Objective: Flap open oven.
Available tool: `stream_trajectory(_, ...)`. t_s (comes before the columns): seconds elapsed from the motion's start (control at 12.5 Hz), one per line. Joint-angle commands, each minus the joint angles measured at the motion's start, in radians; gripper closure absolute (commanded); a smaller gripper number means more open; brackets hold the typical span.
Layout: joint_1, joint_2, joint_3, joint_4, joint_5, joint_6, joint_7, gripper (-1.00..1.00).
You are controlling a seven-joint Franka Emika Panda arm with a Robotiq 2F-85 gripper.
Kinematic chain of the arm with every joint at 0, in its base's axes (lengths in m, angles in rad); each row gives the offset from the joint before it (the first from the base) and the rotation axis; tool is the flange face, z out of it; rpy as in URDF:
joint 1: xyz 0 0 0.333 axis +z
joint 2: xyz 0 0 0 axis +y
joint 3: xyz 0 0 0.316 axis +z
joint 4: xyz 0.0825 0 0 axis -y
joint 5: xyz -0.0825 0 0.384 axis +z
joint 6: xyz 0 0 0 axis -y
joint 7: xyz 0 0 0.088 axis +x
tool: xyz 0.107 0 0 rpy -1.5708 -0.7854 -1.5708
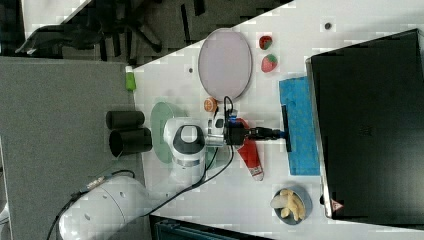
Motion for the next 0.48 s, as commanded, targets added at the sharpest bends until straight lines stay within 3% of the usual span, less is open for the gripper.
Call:
stream_trajectory(0.08, 0.003, -0.079, -0.007, 0.039, 0.026, 0.036, 0.084, 0.65)
stream_trajectory(0.24, 0.003, -0.152, -0.007, 0.057, 0.103, 0.038, 0.084, 0.65)
stream_trajectory(0.48, -0.002, -0.287, -0.011, 0.059, 0.364, 0.032, 0.084, 0.65)
